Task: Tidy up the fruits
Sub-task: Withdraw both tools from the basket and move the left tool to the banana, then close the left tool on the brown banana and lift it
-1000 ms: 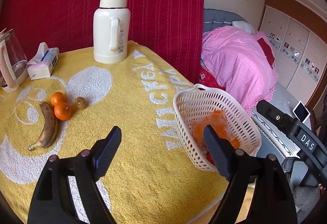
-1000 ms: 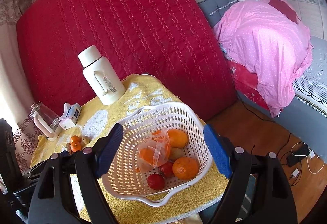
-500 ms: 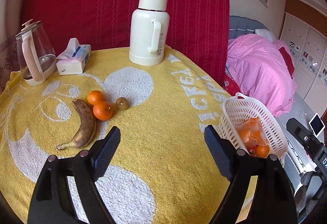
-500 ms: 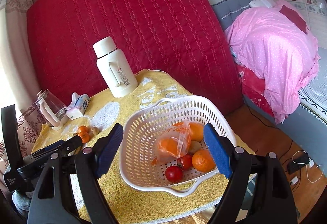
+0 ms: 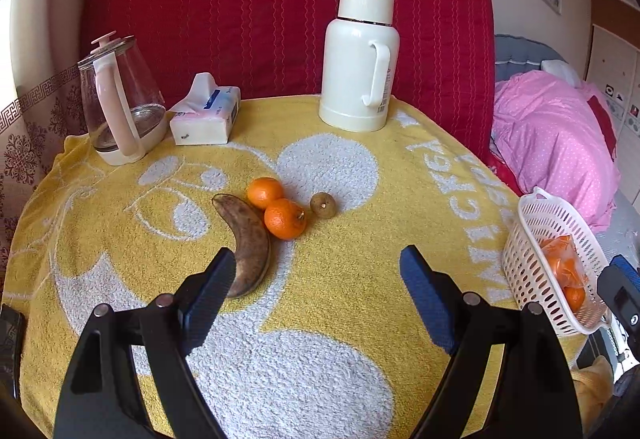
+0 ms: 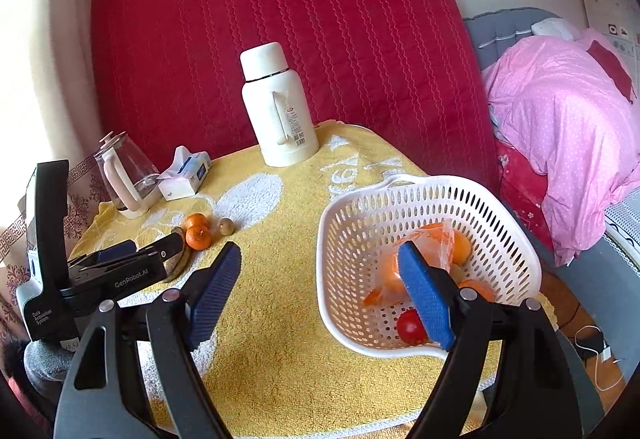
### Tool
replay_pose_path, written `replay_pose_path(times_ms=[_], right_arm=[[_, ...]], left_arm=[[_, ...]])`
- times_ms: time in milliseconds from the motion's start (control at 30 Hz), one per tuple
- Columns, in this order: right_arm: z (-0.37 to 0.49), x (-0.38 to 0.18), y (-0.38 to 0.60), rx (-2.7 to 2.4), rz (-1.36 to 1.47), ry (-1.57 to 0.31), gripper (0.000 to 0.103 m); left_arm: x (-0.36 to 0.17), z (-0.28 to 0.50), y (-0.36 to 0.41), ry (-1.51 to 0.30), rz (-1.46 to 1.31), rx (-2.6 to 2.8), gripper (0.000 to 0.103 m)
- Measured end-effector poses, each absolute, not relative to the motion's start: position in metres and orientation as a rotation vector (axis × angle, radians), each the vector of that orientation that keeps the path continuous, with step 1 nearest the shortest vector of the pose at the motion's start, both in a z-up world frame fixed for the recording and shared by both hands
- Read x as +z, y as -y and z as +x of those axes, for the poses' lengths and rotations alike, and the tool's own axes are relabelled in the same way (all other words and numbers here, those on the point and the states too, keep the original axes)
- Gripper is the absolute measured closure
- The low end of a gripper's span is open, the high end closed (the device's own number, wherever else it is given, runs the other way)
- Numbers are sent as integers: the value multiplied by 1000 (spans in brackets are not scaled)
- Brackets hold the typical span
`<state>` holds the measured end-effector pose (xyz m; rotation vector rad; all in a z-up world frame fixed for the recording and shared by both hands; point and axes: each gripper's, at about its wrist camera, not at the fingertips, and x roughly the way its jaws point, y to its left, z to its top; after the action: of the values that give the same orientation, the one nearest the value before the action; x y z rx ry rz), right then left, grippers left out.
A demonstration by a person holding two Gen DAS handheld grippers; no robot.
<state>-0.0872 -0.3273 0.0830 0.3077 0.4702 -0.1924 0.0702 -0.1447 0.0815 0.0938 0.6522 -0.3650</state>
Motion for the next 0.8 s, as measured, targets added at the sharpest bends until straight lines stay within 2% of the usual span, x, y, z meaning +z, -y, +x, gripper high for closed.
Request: replay_pose_path(times_ms=[800], right_arm=[[-48, 62, 252, -25, 158, -558, 21]], left_arm=[[46, 138, 95, -773, 112, -223, 19]])
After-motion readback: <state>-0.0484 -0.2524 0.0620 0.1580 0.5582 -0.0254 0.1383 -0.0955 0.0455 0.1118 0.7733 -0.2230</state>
